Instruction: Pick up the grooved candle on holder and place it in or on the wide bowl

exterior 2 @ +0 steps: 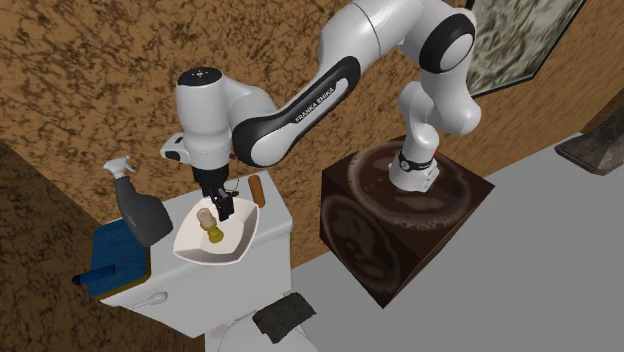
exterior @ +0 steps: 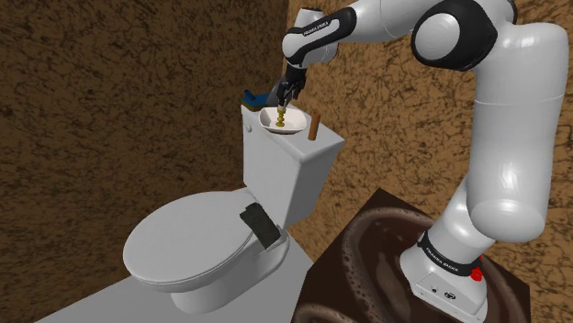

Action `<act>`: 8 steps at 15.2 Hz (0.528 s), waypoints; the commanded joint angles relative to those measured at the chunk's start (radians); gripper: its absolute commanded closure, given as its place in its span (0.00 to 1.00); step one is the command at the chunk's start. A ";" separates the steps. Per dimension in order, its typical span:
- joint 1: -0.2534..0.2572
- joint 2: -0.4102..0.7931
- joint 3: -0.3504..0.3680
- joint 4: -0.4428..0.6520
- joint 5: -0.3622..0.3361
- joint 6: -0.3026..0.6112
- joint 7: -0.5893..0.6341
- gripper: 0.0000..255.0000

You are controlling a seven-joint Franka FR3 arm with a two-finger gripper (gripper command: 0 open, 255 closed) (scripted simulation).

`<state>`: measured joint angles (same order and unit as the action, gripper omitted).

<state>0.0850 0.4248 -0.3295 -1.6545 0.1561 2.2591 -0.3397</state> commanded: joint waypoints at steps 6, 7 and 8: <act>0.012 -0.064 -0.011 0.018 -0.026 -0.079 0.015 0.00; 0.012 -0.064 -0.011 0.019 -0.026 -0.079 0.015 0.00; 0.012 -0.064 -0.011 0.019 -0.026 -0.079 0.015 0.00</act>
<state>0.0965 0.3618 -0.3409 -1.6356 0.1308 2.1807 -0.3249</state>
